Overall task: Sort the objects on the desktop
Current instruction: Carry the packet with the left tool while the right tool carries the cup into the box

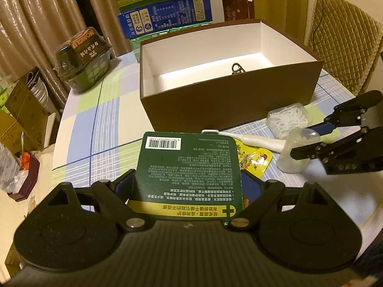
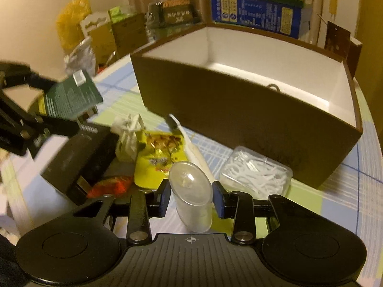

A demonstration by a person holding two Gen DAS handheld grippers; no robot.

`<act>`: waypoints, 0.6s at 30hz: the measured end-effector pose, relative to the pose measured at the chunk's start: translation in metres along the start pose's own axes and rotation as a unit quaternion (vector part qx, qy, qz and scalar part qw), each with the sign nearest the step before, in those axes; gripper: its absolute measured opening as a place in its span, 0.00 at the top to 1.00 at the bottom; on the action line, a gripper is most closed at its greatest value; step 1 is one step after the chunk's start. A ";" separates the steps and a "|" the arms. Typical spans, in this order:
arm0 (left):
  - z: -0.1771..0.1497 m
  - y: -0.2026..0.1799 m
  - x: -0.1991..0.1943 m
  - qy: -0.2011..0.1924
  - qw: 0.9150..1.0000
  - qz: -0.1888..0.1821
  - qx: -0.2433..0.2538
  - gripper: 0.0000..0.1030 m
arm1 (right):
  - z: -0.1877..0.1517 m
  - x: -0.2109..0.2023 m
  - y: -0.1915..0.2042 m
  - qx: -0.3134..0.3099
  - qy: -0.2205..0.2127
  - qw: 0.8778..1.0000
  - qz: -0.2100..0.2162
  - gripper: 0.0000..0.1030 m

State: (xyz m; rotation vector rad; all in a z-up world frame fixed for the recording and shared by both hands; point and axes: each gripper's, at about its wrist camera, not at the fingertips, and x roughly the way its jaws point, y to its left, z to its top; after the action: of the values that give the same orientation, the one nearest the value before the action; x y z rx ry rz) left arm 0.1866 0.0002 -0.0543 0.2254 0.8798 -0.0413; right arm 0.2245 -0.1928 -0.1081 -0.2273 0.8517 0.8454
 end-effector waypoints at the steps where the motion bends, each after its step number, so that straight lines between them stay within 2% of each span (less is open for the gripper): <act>1: 0.000 0.001 -0.001 0.000 1.000 0.000 -0.001 0.14 | 0.003 -0.005 -0.002 0.008 -0.005 1.000 0.002 0.66; 10: 0.015 0.007 -0.003 -0.017 1.000 -0.007 -0.010 0.14 | 0.032 -0.047 -0.017 0.034 -0.054 0.998 -0.008 0.67; 18: 0.052 0.013 0.002 -0.049 0.999 -0.017 -0.014 0.14 | 0.067 -0.069 -0.038 0.036 -0.093 0.995 -0.032 0.66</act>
State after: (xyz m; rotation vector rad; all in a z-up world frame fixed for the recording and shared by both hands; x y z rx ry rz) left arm 0.2293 0.0020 -0.0216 0.1803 0.7860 -0.0712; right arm 0.2654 -0.2241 -0.0180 -0.1101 0.6952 0.7621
